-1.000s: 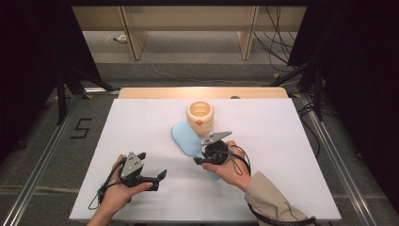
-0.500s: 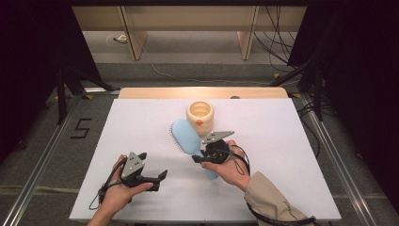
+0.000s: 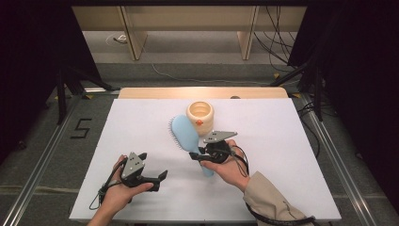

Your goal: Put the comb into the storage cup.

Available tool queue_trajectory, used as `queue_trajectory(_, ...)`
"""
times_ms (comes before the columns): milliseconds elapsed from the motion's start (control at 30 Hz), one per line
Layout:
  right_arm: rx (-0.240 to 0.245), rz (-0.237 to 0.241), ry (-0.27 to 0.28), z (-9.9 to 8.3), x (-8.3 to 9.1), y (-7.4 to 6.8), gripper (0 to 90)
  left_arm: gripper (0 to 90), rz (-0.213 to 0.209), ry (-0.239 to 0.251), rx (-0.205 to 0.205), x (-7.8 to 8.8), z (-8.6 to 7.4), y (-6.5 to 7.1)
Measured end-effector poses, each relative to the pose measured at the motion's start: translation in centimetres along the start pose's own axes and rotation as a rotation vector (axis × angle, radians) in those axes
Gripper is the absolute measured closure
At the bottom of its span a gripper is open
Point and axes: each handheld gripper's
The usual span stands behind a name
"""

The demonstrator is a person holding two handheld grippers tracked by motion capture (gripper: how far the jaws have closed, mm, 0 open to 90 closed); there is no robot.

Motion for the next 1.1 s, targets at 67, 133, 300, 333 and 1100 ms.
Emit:
queue_trajectory(67,0.006,0.005,0.021,0.00,-0.02,-0.09,70.4,1.1,0.001,0.000,-0.001,-0.01,0.00,-0.01)
queue_trajectory(133,0.018,0.008,0.040,0.00,-0.06,-0.20,70.3,1.1,0.000,0.000,0.002,-0.01,-0.01,0.01)
queue_trajectory(300,0.019,0.016,0.090,-0.09,-0.15,-0.37,70.4,1.2,0.000,0.005,0.008,0.00,0.04,0.06)
queue_trajectory(333,0.021,0.015,0.096,-0.11,-0.16,-0.38,70.3,1.2,-0.001,0.005,0.007,-0.01,0.04,0.06)
queue_trajectory(1100,0.023,0.013,0.179,-0.40,-0.26,-0.26,70.4,1.2,-0.024,0.012,0.013,-0.12,0.25,0.78)
Point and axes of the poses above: each handheld gripper's, and its own axes: x roughly backward along the jaws, z roughly out of its top, y roughly to its right, and after that the axes turned 4 degrees about z, right-handed
